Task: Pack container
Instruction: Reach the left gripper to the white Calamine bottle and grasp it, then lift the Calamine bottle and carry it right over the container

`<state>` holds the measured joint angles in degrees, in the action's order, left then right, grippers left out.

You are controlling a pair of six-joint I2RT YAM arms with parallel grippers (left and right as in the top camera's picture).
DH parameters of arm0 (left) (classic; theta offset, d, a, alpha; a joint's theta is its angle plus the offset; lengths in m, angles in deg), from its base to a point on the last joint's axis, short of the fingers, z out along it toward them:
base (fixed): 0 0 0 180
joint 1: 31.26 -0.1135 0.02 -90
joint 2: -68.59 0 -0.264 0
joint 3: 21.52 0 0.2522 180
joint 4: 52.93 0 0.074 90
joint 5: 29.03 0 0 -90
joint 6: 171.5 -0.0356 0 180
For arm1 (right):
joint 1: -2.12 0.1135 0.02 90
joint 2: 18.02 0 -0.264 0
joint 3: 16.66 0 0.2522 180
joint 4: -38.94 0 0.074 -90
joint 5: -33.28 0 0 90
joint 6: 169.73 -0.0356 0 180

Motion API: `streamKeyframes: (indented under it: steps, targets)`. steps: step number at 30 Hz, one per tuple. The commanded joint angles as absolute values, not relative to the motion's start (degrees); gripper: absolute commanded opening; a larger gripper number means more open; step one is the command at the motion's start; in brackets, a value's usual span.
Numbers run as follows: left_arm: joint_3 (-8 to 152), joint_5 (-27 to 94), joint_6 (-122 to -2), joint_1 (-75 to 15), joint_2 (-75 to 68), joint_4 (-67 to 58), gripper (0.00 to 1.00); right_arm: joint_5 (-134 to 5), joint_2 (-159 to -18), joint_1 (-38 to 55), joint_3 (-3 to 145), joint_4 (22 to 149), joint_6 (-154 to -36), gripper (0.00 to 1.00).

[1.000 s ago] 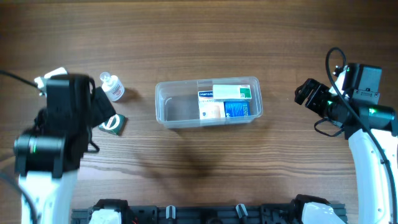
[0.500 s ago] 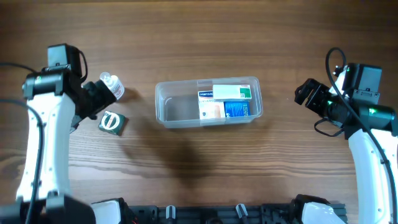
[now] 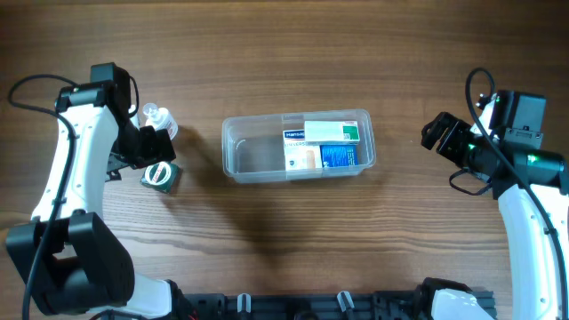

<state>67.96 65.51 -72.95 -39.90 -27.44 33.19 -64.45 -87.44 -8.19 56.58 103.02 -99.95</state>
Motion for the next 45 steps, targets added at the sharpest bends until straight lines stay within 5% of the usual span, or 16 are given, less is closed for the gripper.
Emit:
streamKeyframes:
  steps: [1, 5, 15, 28, 45]
  targets:
    - [68.21, 63.41, -72.68, -40.16, -27.53, 32.18, 0.99, -65.15, -87.29, -8.41, 56.98, 102.89, -99.25, 1.0]
    - [68.49, 60.64, -65.97, -39.99, -26.92, 30.15, 0.95, -65.15, -87.29, -8.41, 56.98, 102.89, -99.25, 1.0]
    - [74.67, 59.11, -71.2, -40.05, -25.04, 19.94, 0.96, -65.15, -87.29, -8.41, 56.98, 102.89, -99.25, 1.0]
    - [74.76, 56.24, -72.29, -40.03, -25.67, 10.7, 0.77, -65.17, -87.29, -8.41, 56.98, 102.89, -99.23, 1.0]
    - [74.76, 56.05, -79.2, -40.01, -31.68, 7.46, 0.85, -65.15, -87.29, -8.41, 56.98, 102.89, -99.25, 1.0]
